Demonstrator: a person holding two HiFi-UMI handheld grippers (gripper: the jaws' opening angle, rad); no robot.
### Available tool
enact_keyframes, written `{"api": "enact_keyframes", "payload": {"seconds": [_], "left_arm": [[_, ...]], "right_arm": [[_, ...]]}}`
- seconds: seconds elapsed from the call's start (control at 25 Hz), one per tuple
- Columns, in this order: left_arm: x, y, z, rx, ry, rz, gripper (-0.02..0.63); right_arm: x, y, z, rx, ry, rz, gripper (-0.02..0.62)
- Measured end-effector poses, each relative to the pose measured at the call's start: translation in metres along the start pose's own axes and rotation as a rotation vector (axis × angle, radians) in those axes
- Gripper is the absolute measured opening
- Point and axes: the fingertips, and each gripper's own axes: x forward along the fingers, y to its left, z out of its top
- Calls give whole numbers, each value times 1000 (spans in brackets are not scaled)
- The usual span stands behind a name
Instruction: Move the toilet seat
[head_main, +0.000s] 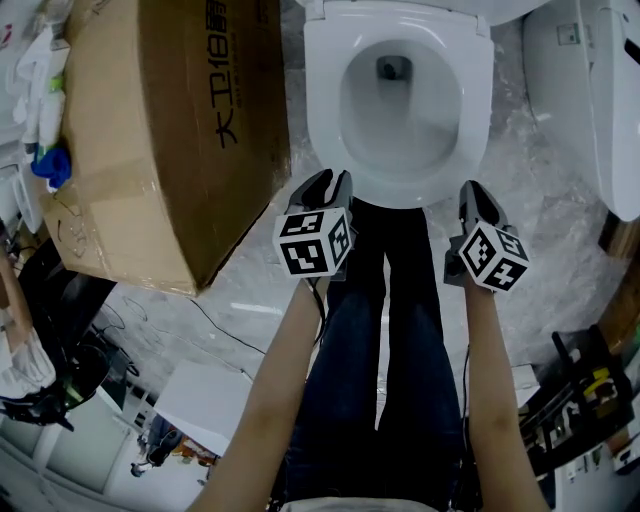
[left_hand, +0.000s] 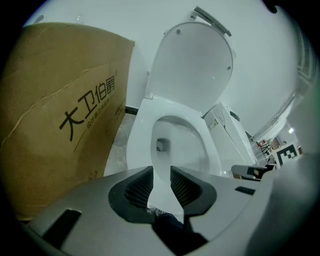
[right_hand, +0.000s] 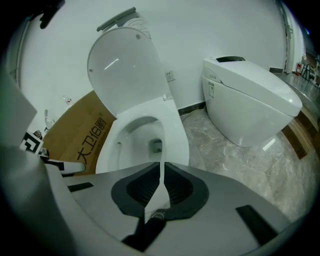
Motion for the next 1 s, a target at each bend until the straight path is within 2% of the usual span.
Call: {"api": "enact_keyframes", "payload": {"seconds": [0.32, 0.4, 0.44, 0.56, 0.68, 1.0], "left_arm": [[8, 24, -14, -30, 12, 40, 115], [11, 27, -18, -33, 21, 36, 115], [12, 29, -20, -37, 23, 36, 115], [14, 35, -28, -43, 29, 49, 117], [17, 38, -36, -9, 41, 65, 117], [30, 30, -48, -29, 58, 31, 137]], "right_arm": [[8, -17, -15, 9, 28, -15, 29], [11, -19, -21, 29, 40, -12, 130], [14, -20, -25, 44, 46, -10, 147], [18, -24, -34, 69, 58, -11, 147], [23, -25, -39, 78, 69, -1, 160], [31, -25, -46, 89, 85, 39, 183]]}}
